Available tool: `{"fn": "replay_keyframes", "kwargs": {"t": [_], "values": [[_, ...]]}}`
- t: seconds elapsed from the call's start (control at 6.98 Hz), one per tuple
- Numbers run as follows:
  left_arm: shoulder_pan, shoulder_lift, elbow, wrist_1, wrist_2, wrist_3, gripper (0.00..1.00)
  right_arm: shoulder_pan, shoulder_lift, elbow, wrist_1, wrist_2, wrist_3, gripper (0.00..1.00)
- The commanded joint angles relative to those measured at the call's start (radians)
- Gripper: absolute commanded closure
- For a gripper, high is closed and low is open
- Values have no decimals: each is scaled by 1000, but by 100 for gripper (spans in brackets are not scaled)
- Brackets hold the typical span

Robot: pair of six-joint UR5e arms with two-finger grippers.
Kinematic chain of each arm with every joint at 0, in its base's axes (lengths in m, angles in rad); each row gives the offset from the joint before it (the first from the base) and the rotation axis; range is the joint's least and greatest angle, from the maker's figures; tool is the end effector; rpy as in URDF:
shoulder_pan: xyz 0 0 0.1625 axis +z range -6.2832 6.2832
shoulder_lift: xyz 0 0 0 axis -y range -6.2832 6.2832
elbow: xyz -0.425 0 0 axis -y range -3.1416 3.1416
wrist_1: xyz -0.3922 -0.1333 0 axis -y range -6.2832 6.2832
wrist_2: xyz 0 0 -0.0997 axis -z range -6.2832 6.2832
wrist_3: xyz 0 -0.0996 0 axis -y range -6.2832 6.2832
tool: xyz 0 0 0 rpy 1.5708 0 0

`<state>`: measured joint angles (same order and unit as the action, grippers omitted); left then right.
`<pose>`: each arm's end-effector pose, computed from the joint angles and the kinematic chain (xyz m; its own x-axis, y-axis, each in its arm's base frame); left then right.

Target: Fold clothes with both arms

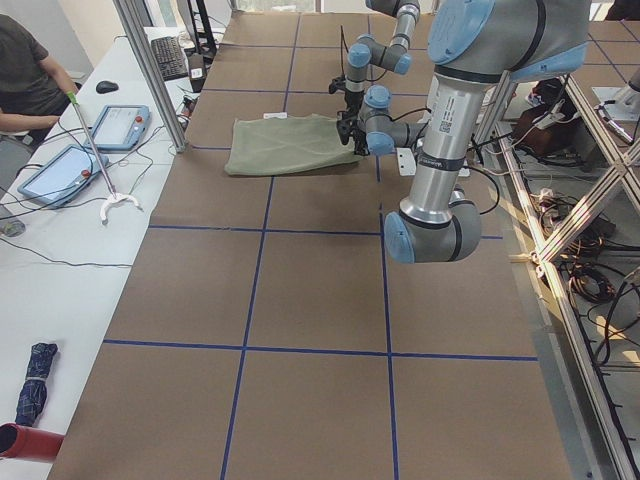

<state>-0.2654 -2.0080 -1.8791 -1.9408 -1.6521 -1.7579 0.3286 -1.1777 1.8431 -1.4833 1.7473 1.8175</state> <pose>0.5472 -0.2785 0.2356 0.3814 -0.2958 -0.8758 0.2666 0.9424 -0.2022 -0.5411 -0.3068 0.3163 0.6199 0.4654 0.6318 -0.3666 0.8836 -0.2912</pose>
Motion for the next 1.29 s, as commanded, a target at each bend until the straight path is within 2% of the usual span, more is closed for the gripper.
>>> {"fn": "replay_keyframes", "kwargs": {"t": [0.0,0.43,0.72,1.15], "values": [[0,0,0,-1,0,0,100,6,3,5,0,3,-1,100],[0,0,0,-1,0,0,100,27,36,15,-5,8,2,100],[-2,18,-26,0,0,0,100,30,32,106,-15,9,5,100],[61,99,-219,101,6,25,100,-2,7,235,-15,78,17,100]]}}
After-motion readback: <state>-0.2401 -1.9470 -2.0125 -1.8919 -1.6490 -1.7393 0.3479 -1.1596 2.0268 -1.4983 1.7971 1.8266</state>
